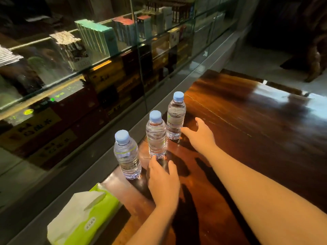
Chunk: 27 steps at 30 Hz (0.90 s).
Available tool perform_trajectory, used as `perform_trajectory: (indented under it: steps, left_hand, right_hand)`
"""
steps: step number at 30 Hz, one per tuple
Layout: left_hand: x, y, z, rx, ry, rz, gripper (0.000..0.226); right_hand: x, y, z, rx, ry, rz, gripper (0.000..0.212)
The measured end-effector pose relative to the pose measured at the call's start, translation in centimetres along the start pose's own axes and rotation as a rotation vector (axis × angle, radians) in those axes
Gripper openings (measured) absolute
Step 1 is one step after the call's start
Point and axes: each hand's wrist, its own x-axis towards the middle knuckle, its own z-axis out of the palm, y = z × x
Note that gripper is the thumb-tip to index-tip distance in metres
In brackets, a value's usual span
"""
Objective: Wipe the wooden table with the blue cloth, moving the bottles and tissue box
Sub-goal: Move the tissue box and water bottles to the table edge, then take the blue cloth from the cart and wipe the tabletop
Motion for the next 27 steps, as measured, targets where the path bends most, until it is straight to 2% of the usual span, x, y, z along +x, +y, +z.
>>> perform_trajectory:
  steps: [3, 5, 7, 13, 17, 22, 27]
  left_hand:
    - [-2.0, 1.2, -1.7, 0.25, -0.086, 0.222, 0.049]
    - [-3.4, 3.2, -2.6, 0.422, -0.131, 0.455, 0.054]
    - [-4.5, 5.7, -3.5, 0.529, -0.145, 0.617, 0.061]
    - [-8.2, 14.5, -7.0, 0.574, -0.107, 0.916, 0.063]
    - [-10.8, 17.6, -10.0, 0.533, -0.103, 1.086, 0.061]
    - [-13.5, 19.0, -12.2, 0.532, -0.115, 1.276, 0.058]
    - [-17.8, 19.2, -12.8, 0.521, -0.214, 1.347, 0.063]
  right_hand:
    - [-3.1, -0.1, -3.8, -0.199, 0.083, -0.107, 0.076]
    - [-5.5, -0.5, -7.0, -0.318, 0.155, -0.143, 0.075]
    - [-7.9, -0.7, -10.2, -0.406, 0.217, -0.151, 0.074]
    - [-17.4, -2.2, -20.9, -0.612, 0.435, -0.122, 0.072]
    - [-25.0, -3.8, -25.8, -0.686, 0.597, -0.071, 0.071]
    - [-34.3, -4.7, -27.7, -0.67, 0.728, 0.063, 0.07]
    - [-41.6, -4.3, -27.9, -0.653, 0.817, 0.171, 0.069]
